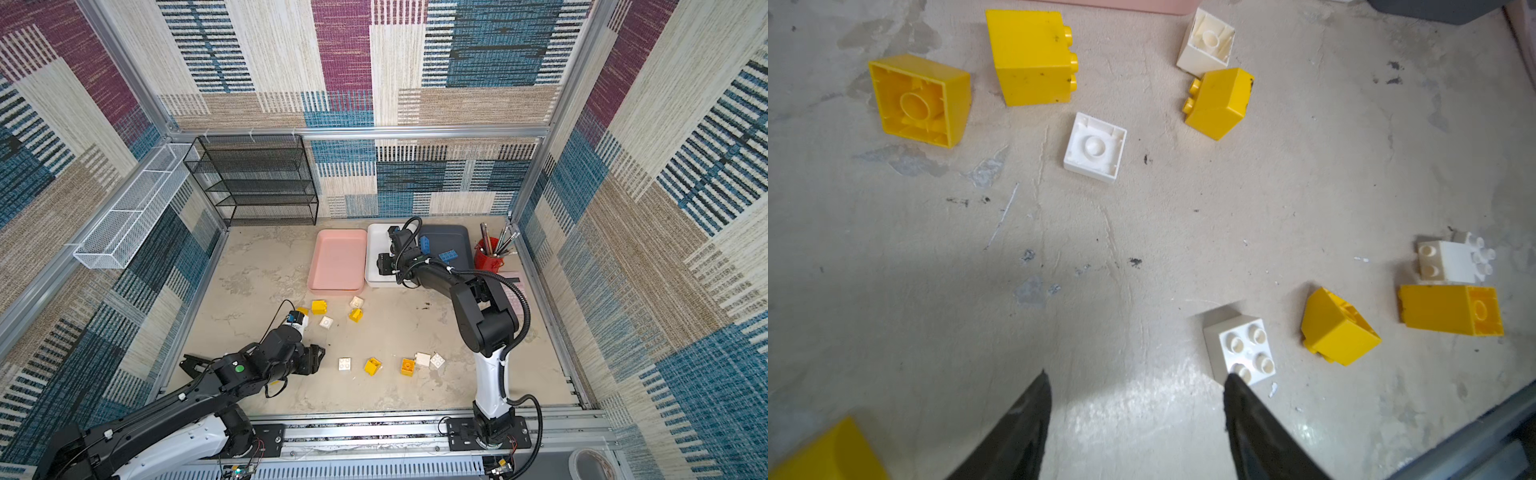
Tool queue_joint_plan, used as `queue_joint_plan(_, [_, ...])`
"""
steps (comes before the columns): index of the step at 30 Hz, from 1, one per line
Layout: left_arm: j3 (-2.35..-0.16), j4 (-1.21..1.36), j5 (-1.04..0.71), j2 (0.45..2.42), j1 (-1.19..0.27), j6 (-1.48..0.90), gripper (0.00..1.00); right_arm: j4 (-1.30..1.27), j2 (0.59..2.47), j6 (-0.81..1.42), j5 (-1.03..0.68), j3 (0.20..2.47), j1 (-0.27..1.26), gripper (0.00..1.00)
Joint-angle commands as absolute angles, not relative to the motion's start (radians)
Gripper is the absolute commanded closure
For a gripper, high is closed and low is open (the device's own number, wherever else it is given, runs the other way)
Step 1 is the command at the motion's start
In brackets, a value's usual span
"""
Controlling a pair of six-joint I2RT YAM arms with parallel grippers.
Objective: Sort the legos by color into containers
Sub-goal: 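Carry the white brick with the right gripper into the white tray and release, then withdraw the right gripper while the left gripper grasps another white 2x2 brick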
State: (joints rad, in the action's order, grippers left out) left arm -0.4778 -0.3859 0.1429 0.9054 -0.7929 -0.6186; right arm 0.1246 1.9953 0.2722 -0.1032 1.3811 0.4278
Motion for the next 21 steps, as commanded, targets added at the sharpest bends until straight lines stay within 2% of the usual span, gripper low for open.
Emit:
queue_joint_plan(1, [-0.51, -0.388, 0.13, 0.93, -0.806, -0.642, 0.31, 0.075, 1.974, 0.277, -0.115, 1.381, 0.422, 0.34])
queue_joint_plan(8, [-0.537, -0.428, 0.23, 0.942, -0.914, -0.742, 0.3, 0.0, 1.837, 0.255, -0.131, 1.266, 0.42, 0.11])
queue_joint_plan(15, [-0.542, -0.435, 0.331, 0.972, -1.033, -0.873, 0.31, -0.139, 1.588, 0.297, -0.128, 0.971, 0.422, 0.04])
queue_joint_plan(21, [-0.613, -0.468, 0.38, 1.088, -1.116, -0.929, 0.32, -0.188, 1.365, 0.333, -0.084, 0.726, 0.422, 0.01])
